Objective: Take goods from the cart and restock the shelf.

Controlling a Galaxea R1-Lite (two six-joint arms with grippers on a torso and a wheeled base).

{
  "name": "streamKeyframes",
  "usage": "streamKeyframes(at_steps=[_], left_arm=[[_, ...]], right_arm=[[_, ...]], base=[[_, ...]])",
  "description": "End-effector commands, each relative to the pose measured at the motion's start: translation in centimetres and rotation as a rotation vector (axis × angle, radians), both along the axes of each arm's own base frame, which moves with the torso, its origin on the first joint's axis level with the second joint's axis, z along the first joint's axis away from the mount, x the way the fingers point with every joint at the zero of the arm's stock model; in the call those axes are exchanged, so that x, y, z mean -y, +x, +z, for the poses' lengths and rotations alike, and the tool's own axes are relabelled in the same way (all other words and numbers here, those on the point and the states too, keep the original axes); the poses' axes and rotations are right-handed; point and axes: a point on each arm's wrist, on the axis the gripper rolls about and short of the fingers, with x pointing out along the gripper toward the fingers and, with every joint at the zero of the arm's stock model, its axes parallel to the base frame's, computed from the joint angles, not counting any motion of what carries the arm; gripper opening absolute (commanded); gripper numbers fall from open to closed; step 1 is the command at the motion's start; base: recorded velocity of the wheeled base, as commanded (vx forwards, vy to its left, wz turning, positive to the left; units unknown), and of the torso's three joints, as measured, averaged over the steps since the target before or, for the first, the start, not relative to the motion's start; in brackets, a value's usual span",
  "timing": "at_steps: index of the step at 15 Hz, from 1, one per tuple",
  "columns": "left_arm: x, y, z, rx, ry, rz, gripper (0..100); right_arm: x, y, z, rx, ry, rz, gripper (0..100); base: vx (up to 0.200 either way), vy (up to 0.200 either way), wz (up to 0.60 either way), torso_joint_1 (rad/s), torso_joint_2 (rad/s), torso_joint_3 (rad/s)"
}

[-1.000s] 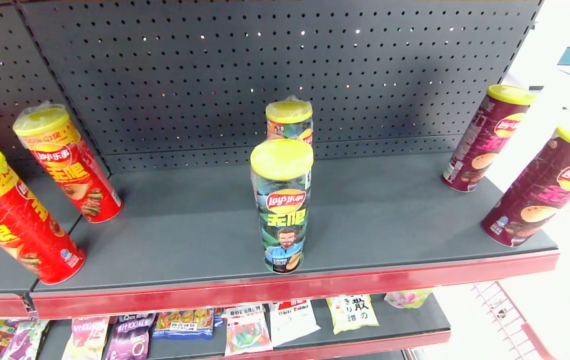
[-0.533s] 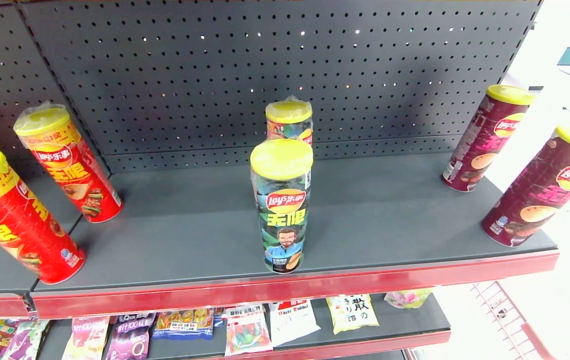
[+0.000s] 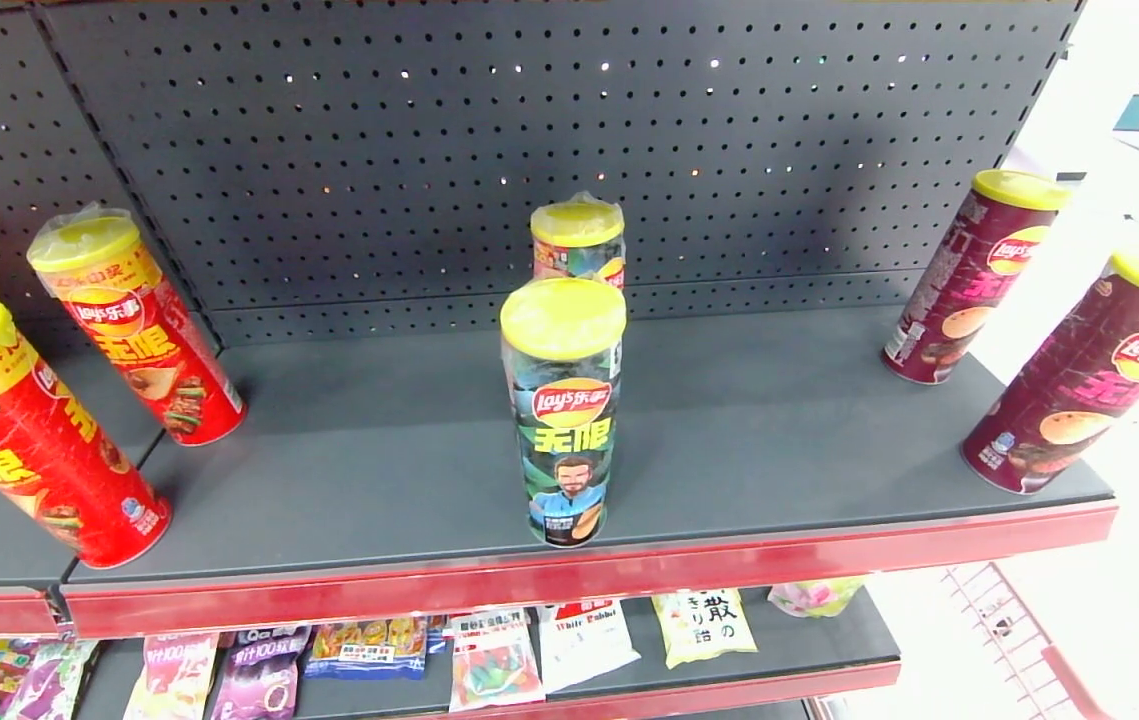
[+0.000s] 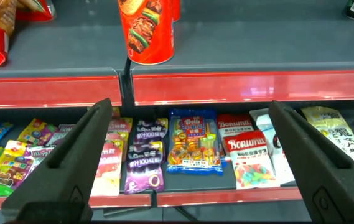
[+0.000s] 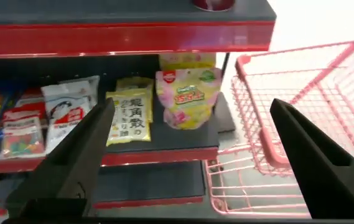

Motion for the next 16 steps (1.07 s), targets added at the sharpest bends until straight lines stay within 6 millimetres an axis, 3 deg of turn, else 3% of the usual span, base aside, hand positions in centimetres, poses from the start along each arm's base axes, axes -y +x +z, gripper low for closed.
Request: streamKeyframes(at_steps=[1,5,16], left_arm=[[0.00,0.01,0.00,-0.001,0.000,0.001,100],[0.00,0.01,0.00,-0.001,0.000,0.000,100],[0.00,0.01,0.00,-0.001,0.000,0.000,100]], right_arm=[[0.09,-0.07,0.00,0.013,0.012,0.036,100],[0.12,-0.69,-0.16,0.095,0.033,-0.068,100],[0.13,-0.67,-0.20,0.092,0.042,-0.077,100]], base=[[0.000,0.000,0.00,0.000,0.00,0.000],[0.000,0.000,0.00,0.000,0.00,0.000],[0.000,0.000,0.00,0.000,0.00,0.000]])
